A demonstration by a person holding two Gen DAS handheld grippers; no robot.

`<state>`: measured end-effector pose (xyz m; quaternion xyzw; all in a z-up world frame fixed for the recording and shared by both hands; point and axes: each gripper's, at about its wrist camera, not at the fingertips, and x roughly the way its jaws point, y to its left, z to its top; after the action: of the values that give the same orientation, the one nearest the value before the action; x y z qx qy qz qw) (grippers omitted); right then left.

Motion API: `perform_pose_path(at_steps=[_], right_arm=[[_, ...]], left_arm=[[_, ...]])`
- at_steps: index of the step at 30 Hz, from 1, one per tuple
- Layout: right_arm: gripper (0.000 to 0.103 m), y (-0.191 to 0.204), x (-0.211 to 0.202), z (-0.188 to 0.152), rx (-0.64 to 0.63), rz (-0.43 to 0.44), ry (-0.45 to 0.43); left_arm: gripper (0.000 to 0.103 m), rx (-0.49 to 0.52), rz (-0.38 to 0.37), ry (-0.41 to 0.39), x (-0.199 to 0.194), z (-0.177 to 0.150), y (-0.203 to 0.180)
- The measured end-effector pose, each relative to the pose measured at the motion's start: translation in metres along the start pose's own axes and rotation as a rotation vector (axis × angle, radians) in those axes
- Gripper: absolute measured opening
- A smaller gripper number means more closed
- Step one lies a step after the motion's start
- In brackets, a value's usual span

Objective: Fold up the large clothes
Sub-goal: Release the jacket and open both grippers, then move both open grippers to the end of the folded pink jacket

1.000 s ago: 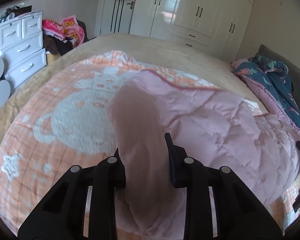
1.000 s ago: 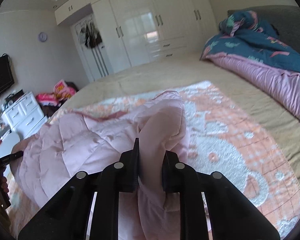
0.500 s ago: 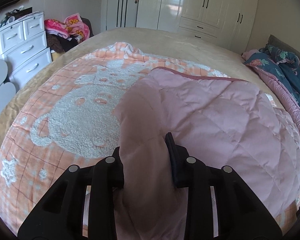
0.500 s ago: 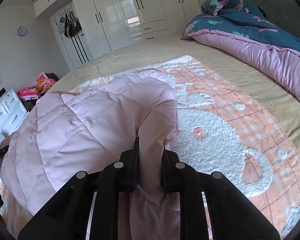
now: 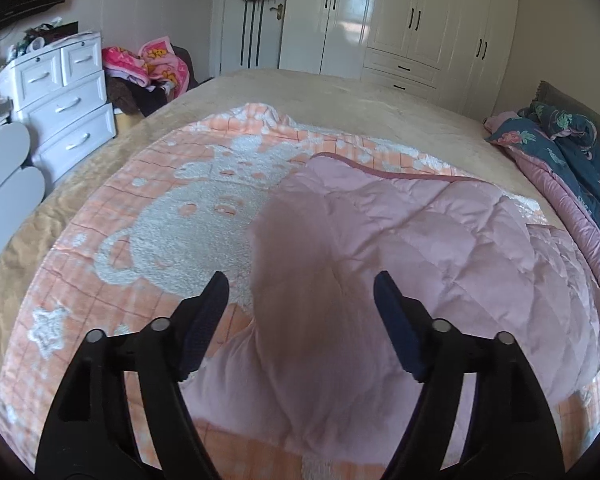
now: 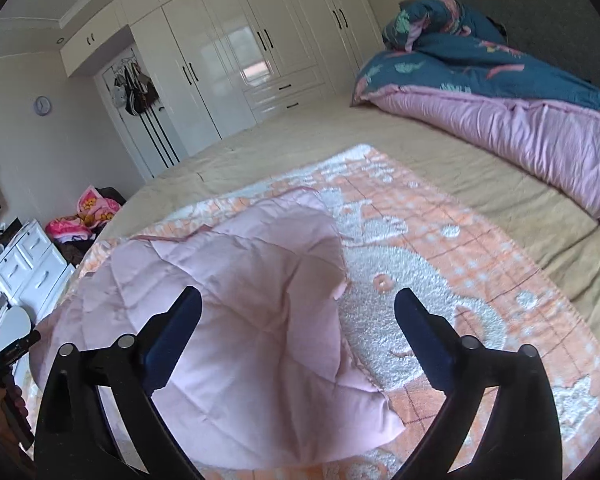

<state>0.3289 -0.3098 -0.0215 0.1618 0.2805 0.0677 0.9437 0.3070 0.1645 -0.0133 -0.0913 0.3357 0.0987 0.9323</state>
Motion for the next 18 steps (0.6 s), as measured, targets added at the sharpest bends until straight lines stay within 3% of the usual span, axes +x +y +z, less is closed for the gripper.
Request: perform_pose_path(at_steps=[4, 11, 18], right_arm=[[0.099, 0.017, -0.019, 0.001, -0.055, -0.009, -0.033], [0.099, 0.038, -0.044, -0.008, -0.120, -0.004, -0.053], [0.099, 0.045, -0.056, -0.029, -0.111, -0.022, -0.033]], left_arm=[[0.090, -0.002, 0.009, -0.017, -0.021, -0.007, 0.001], [0.093, -0.003, 0.005, -0.040, -0.052, -0.027, 0.002], [0.093, -0.019, 0.003, 0.000, -0.059, -0.047, 0.002]])
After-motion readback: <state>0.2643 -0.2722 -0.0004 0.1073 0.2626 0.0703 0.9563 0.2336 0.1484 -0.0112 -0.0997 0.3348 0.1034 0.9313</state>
